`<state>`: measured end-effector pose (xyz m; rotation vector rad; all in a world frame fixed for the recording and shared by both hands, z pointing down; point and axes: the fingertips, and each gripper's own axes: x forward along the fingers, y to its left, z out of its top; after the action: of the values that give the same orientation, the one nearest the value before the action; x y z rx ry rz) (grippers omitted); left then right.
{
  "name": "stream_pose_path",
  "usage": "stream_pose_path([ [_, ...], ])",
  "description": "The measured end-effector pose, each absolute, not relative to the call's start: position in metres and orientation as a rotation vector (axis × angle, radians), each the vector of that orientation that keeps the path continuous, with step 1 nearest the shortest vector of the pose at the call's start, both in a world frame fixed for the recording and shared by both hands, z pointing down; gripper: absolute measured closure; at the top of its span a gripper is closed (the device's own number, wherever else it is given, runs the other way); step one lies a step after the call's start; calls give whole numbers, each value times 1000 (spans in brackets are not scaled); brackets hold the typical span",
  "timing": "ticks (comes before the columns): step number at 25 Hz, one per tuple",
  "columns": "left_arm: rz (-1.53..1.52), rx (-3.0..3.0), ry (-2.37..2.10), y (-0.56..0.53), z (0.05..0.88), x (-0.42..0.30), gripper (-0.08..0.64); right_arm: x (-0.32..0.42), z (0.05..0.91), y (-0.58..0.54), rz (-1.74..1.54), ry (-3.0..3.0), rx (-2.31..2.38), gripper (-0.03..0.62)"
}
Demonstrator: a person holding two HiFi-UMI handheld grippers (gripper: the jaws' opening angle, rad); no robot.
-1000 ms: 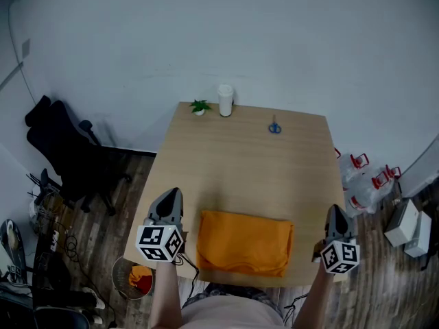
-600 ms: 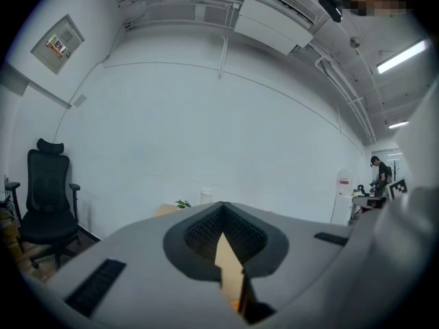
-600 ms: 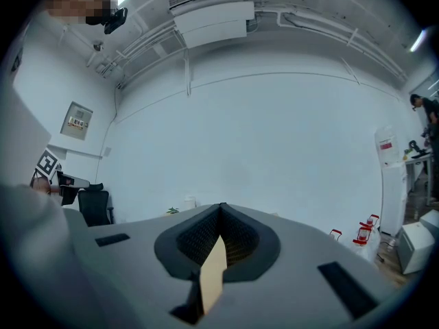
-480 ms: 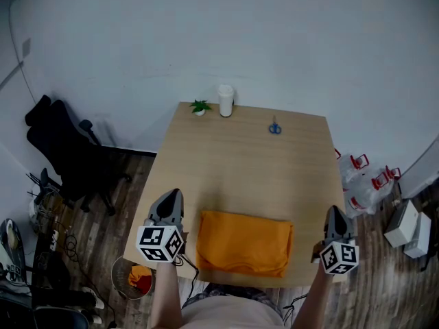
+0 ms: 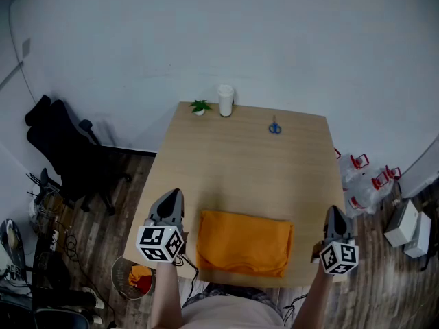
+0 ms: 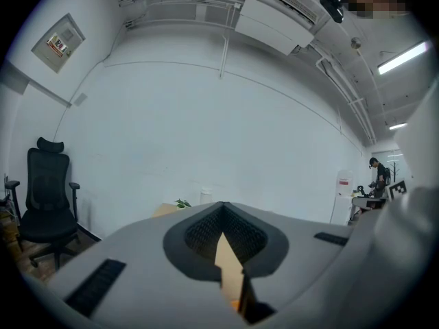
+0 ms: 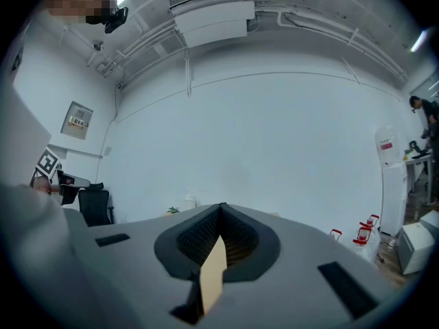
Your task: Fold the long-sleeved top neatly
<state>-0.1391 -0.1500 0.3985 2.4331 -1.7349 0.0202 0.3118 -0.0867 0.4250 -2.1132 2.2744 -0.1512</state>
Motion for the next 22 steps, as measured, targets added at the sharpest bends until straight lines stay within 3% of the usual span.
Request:
stream_pose_path([
  [22, 37, 2434, -1721, -153, 402, -135, 560, 311, 428, -91, -159, 2284, -2117, 586],
])
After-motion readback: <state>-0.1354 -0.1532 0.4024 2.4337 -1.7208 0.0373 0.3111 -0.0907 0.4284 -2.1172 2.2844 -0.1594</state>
